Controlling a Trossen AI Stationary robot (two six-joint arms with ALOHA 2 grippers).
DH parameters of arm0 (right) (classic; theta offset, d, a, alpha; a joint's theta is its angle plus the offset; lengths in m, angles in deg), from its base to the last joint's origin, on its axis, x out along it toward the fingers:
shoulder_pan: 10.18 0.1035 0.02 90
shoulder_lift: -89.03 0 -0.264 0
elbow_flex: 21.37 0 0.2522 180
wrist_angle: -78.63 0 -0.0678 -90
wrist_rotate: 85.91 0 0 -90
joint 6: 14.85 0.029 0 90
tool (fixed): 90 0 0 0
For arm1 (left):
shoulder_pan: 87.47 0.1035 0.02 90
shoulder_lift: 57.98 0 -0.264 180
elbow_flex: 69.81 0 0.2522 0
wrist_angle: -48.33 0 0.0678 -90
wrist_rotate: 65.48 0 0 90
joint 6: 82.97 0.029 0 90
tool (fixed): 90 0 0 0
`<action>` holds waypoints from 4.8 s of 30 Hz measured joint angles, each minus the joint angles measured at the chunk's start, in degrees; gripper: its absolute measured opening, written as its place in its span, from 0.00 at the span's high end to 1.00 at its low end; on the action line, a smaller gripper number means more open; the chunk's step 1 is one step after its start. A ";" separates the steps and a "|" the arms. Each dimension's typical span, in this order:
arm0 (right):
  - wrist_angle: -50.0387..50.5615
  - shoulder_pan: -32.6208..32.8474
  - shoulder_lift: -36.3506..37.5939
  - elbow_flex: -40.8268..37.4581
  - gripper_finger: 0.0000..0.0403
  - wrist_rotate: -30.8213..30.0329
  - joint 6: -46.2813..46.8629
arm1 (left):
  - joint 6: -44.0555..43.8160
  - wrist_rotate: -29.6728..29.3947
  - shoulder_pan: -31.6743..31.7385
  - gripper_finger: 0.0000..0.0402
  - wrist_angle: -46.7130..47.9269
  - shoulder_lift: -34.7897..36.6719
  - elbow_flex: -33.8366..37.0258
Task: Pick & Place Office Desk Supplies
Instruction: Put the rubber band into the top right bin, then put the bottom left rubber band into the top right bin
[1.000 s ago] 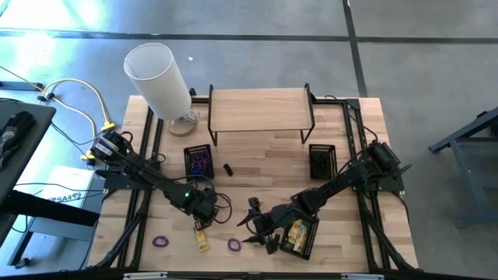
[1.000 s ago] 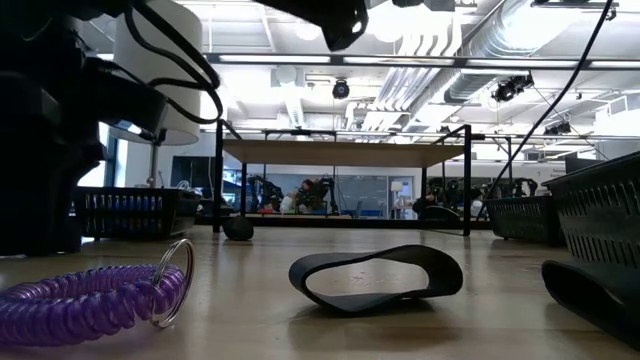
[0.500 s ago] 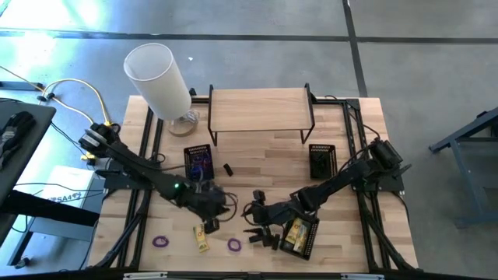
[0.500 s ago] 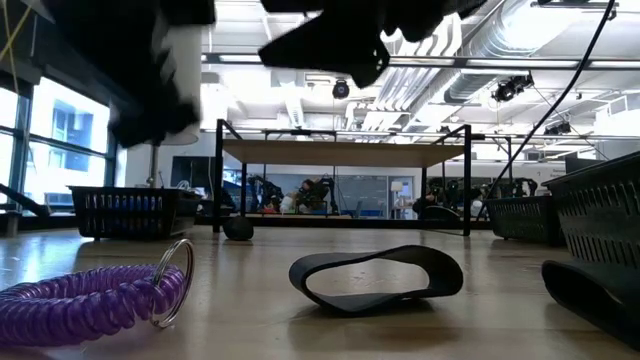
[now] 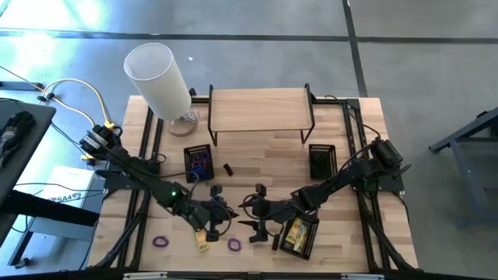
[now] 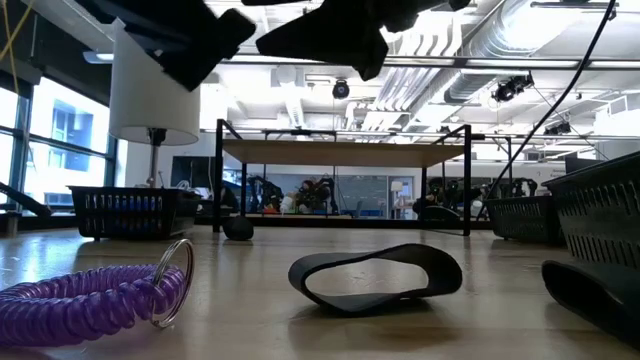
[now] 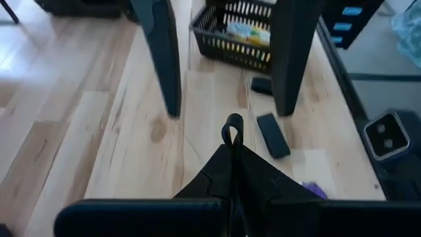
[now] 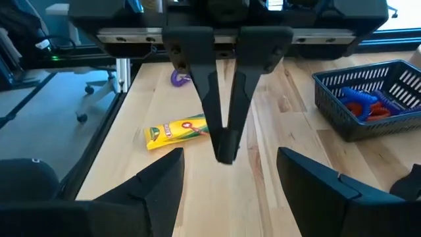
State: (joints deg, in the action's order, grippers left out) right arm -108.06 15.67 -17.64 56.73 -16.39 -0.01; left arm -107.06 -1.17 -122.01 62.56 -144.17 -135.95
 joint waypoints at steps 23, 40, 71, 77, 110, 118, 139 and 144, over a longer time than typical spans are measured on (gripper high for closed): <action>-1.07 -2.25 -0.02 0.00 0.78 1.39 -4.44 | 1.41 0.07 1.96 0.99 -1.39 0.02 0.00; 0.02 -3.45 -0.35 0.09 0.99 7.00 -5.65 | 1.43 0.48 1.96 0.98 -1.08 0.02 0.00; 58.05 -0.85 14.79 0.00 0.99 -11.46 33.96 | 0.12 -2.02 3.25 0.64 -1.44 0.15 -0.09; 83.64 -1.63 18.67 -0.02 0.99 -9.36 53.53 | 0.12 -1.19 3.21 0.64 -1.39 0.13 -0.09; 89.48 -10.27 21.22 -14.97 0.74 -14.15 64.53 | -1.45 -0.90 3.44 0.64 2.56 0.09 0.07; 88.82 -10.24 21.22 -13.38 0.47 -15.85 64.80 | -4.45 -1.00 1.64 0.64 5.06 0.04 0.09; 76.94 7.62 22.43 -5.35 0.41 -42.71 57.19 | 11.85 -7.12 -6.41 0.69 -2.02 0.04 -3.35; 65.39 11.16 22.38 -5.35 0.41 -45.66 50.89 | 10.64 -0.53 -6.39 0.69 -2.25 -0.82 -3.45</action>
State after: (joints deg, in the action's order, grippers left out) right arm -42.67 26.83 4.73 51.38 -62.05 50.88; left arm -96.41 -1.70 -128.40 60.31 -144.99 -139.41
